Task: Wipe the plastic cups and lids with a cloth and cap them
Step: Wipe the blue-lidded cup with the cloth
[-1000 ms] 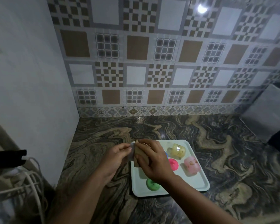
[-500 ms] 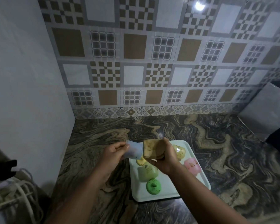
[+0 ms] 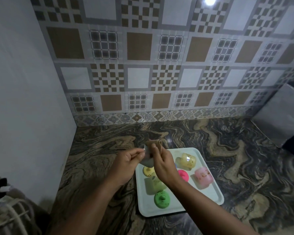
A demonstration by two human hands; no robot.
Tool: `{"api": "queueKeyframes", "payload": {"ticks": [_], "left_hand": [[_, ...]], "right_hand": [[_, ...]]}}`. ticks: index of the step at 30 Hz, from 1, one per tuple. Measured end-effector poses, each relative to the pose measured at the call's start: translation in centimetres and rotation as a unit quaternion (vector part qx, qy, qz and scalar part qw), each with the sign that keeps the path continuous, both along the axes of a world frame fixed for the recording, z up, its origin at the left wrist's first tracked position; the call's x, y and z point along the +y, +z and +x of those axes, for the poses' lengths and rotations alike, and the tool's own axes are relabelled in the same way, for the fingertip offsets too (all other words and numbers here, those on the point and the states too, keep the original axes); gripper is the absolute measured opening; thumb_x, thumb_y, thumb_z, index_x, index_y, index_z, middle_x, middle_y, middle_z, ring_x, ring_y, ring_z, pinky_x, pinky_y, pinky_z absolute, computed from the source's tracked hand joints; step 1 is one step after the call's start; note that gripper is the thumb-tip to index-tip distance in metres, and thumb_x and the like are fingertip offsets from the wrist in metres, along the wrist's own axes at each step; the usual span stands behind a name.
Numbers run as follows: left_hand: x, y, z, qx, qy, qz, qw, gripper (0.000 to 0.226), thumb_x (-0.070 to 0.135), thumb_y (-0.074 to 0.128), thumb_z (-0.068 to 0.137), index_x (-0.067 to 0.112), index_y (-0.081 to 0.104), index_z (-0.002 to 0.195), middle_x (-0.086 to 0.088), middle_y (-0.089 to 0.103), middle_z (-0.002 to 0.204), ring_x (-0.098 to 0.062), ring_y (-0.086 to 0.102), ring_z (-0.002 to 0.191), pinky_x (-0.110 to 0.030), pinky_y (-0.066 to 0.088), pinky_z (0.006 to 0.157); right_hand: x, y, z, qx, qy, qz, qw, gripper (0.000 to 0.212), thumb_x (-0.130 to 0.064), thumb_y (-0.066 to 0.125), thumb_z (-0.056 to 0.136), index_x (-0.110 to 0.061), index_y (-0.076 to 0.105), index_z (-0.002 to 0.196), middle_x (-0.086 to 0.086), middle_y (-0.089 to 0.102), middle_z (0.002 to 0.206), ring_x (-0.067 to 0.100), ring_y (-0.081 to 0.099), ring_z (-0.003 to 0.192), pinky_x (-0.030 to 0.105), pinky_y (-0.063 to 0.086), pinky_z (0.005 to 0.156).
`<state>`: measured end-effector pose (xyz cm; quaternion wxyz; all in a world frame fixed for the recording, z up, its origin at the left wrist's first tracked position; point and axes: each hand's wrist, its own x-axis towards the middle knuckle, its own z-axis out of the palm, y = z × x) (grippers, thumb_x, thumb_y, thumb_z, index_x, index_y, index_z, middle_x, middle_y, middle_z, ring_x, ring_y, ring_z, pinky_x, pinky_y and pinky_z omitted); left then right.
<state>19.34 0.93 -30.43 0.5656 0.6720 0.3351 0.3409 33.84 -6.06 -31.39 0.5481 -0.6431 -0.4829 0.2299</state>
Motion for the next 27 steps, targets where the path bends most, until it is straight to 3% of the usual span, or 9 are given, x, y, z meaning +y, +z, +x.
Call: {"api": "queueKeyframes", "payload": {"ticks": [5,7,10,15,18,20,22,25,27], "left_hand": [[0.4,0.0,0.3,-0.021,0.010,-0.005,1.000,0.042,0.002,0.059,0.098,0.040,0.077,0.097,0.012,0.078,0.102,-0.003,0.071,0.100,-0.019,0.052,0.088],[0.5,-0.1,0.1,-0.011,-0.010,0.004,1.000,0.041,0.003,0.060,0.098,0.040,0.078,0.097,0.009,0.079,0.101,-0.007,0.072,0.100,-0.021,0.054,0.089],[0.3,-0.6,0.4,0.006,-0.016,0.000,1.000,0.031,0.007,0.061,0.098,0.034,0.076,0.097,0.010,0.079,0.098,-0.006,0.073,0.098,-0.025,0.054,0.088],[1.4,-0.4,0.2,-0.010,-0.004,0.014,1.000,0.032,0.004,0.061,0.097,0.031,0.076,0.104,0.006,0.078,0.107,-0.011,0.071,0.106,-0.028,0.054,0.094],[0.8,-0.6,0.2,-0.012,-0.014,0.013,1.000,0.027,0.006,0.064,0.095,0.029,0.076,0.102,0.008,0.079,0.102,-0.009,0.072,0.101,-0.026,0.056,0.091],[0.5,-0.8,0.3,-0.006,-0.018,0.017,1.000,0.027,0.007,0.065,0.095,0.030,0.075,0.102,0.014,0.078,0.102,-0.005,0.072,0.101,-0.022,0.054,0.090],[1.0,-0.9,0.2,0.000,0.004,0.016,1.000,0.025,0.009,0.064,0.096,0.030,0.074,0.103,0.013,0.078,0.103,-0.005,0.071,0.103,-0.024,0.054,0.093],[2.3,-1.1,-0.4,0.021,0.057,0.008,0.998,0.029,0.013,0.063,0.097,0.039,0.075,0.096,0.011,0.078,0.101,-0.005,0.071,0.103,-0.029,0.054,0.095],[2.7,-0.8,-0.2,0.020,0.073,-0.003,0.997,0.036,0.013,0.062,0.098,0.046,0.076,0.091,0.014,0.078,0.100,-0.007,0.071,0.102,-0.031,0.054,0.093]], "right_hand": [[-0.7,-2.1,-0.4,-0.288,0.045,0.071,0.954,0.053,-0.038,0.038,0.109,-0.017,0.051,0.157,0.003,0.049,0.162,0.014,0.040,0.153,0.032,0.029,0.127],[-0.1,-2.1,0.2,-0.207,0.040,0.043,0.977,0.050,-0.042,0.039,0.108,-0.016,0.066,0.141,0.002,0.067,0.140,0.003,0.055,0.136,0.030,0.042,0.115],[1.8,0.7,1.3,-0.032,0.023,-0.104,0.994,0.068,-0.070,0.032,0.095,-0.013,0.067,0.085,-0.005,0.066,0.077,0.003,0.059,0.071,0.037,0.049,0.073],[-0.2,-0.9,-0.9,-0.264,0.040,0.084,0.960,0.049,-0.038,0.041,0.108,-0.016,0.061,0.148,0.005,0.060,0.153,0.013,0.051,0.144,0.029,0.037,0.122],[1.8,-0.8,0.7,-0.034,0.014,-0.021,0.999,0.069,-0.065,0.040,0.103,-0.008,0.075,0.118,0.011,0.076,0.115,0.017,0.070,0.106,0.033,0.053,0.091],[3.5,0.4,3.0,0.309,0.007,-0.188,0.932,0.065,-0.063,0.044,0.103,-0.005,0.073,0.112,0.017,0.076,0.104,0.027,0.071,0.089,0.037,0.055,0.078],[3.9,0.6,3.9,0.417,-0.010,-0.221,0.881,0.048,-0.048,0.049,0.107,-0.007,0.070,0.116,0.017,0.077,0.109,0.031,0.072,0.087,0.038,0.059,0.071],[2.8,0.8,3.1,0.196,-0.062,-0.042,0.978,0.052,-0.051,0.047,0.105,-0.009,0.076,0.114,0.014,0.079,0.106,0.024,0.072,0.091,0.034,0.057,0.068],[1.3,0.3,1.3,-0.024,0.001,0.083,0.996,0.042,-0.040,0.044,0.108,-0.017,0.077,0.120,0.001,0.077,0.120,0.012,0.070,0.112,0.031,0.056,0.095]]}}
